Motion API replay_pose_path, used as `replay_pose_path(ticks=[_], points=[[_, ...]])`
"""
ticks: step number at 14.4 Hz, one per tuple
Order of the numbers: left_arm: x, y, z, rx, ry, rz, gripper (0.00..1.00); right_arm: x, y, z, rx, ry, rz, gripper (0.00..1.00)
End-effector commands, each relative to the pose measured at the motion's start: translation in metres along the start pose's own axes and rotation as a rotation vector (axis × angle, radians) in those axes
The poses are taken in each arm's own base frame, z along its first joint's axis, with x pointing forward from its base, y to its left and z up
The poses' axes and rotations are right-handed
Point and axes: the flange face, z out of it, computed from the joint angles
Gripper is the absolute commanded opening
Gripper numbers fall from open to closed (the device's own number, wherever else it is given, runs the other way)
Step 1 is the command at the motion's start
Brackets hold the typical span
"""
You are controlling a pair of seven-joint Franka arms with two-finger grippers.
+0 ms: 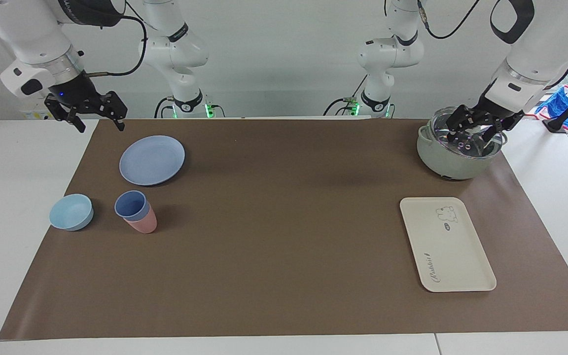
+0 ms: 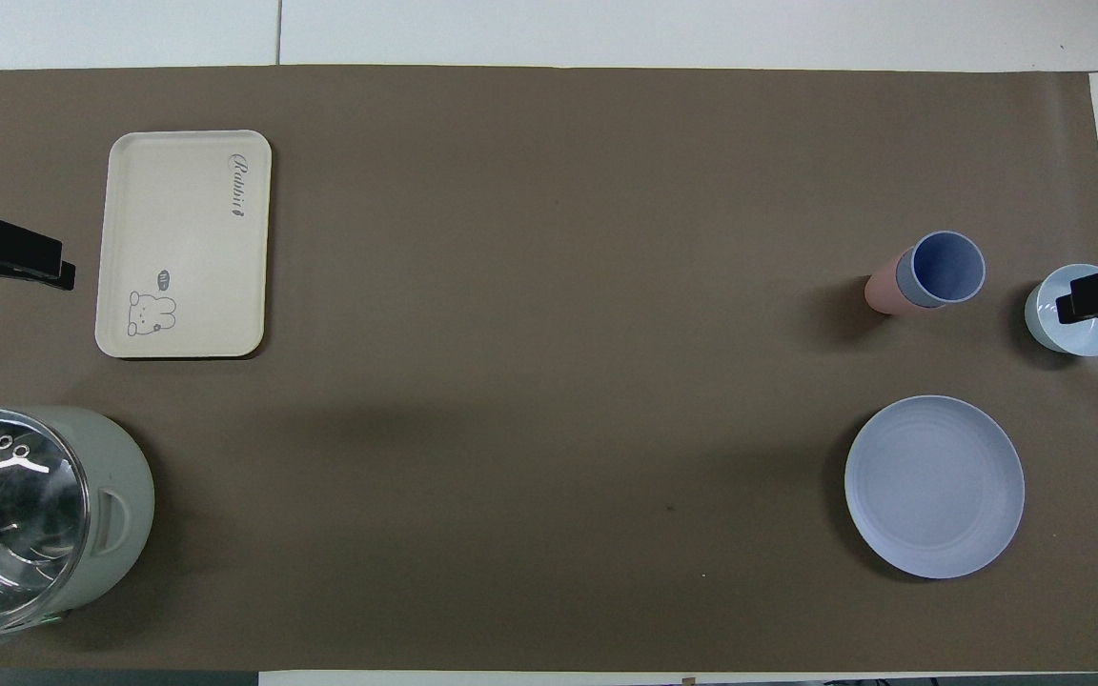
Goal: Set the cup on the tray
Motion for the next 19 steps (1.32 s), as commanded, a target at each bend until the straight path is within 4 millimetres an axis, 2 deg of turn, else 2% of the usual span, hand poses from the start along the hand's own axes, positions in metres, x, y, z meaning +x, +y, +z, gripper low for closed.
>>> replay_pose_path(ticks=[1,6,9,13,15,17,19], points=[[-0.006,-0.002,-0.001,-0.010,0.001,-0.015,1.00,0.000,-0.002,-0.001,0.013,-0.012,0.005,1.00],[-0.006,-0.002,-0.001,-0.009,0.001,-0.015,1.00,0.000,-0.001,-0.002,0.020,-0.004,0.025,1.00],[-0.006,-0.002,-0.001,-0.010,0.001,-0.015,1.00,-0.001,-0.011,-0.004,0.017,-0.001,0.005,1.00],[-0.006,-0.002,-0.001,-0.010,0.001,-0.015,1.00,0.008,-0.001,0.003,0.062,0.014,0.028,1.00],[-0.006,-0.002,-0.001,-0.010,0.001,-0.015,1.00,0.027,-0.003,0.015,0.097,0.019,0.039,1.00],[-0.006,-0.002,-0.001,-0.010,0.001,-0.015,1.00,0.065,0.002,0.024,0.112,-0.015,0.068,1.00],[-0.006,-0.002,-0.001,-0.010,0.001,-0.015,1.00,0.098,0.031,0.046,0.186,-0.082,0.175,1.00]])
